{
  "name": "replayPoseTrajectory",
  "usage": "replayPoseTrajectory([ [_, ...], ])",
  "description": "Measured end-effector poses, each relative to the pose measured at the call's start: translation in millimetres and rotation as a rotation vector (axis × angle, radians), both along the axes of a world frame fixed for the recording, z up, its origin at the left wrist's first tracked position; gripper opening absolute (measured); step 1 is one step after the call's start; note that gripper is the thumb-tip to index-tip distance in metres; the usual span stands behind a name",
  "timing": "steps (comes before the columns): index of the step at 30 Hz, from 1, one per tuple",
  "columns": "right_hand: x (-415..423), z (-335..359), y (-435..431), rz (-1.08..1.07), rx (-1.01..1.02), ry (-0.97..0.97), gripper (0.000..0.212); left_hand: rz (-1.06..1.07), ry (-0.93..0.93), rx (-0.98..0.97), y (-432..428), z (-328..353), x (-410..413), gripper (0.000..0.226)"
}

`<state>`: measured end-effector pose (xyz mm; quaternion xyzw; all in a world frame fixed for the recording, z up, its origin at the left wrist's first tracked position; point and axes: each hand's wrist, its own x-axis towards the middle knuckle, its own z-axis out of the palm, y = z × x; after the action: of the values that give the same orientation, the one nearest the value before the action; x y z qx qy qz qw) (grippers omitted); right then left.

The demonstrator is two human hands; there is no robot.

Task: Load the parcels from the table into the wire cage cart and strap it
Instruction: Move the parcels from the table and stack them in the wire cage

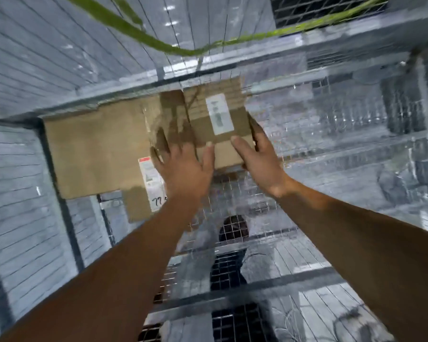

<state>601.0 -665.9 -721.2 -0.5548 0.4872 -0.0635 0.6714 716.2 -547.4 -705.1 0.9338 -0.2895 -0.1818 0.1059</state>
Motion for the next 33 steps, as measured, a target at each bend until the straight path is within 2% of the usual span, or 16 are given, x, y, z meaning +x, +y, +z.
replayPoseTrajectory([
  [3,19.5,-34.0,3.8,0.004,0.013,0.007,0.06,-0.002,0.059,0.117,1.5,-28.4,15.8,0.06],
  [7,31.9,-51.5,-5.4,-0.013,0.011,0.038,0.072,0.045,0.064,-0.004,-6.4,-40.6,20.5,0.058],
  [11,32.7,-36.7,-21.5,0.148,-0.1,0.152,0.08,0.071,0.093,0.062,-13.9,-32.0,23.7,0.058],
  [14,22.9,-6.7,-29.9,0.264,-0.191,0.298,0.082,-0.005,0.13,0.136,-9.1,-3.8,30.8,0.062],
  [18,1.3,67.2,-24.9,0.309,-0.203,0.385,0.081,-0.113,0.15,0.196,7.5,68.9,32.6,0.07],
  [24,-45.2,217.7,28.6,0.381,-0.344,0.578,0.077,-0.298,0.259,0.103,54.3,198.1,3.0,0.068],
  [27,-72.2,295.9,74.1,0.243,-0.398,0.658,0.074,-0.379,0.301,-0.053,77.5,270.6,-19.6,0.065],
  [30,-99.0,377.0,134.7,0.051,-0.44,0.733,0.073,-0.485,0.351,-0.112,106.8,343.2,-37.4,0.064],
  [33,-137.4,447.4,206.9,-0.221,-0.458,0.819,0.071,-0.67,0.334,-0.2,135.3,411.2,-61.0,0.069],
])
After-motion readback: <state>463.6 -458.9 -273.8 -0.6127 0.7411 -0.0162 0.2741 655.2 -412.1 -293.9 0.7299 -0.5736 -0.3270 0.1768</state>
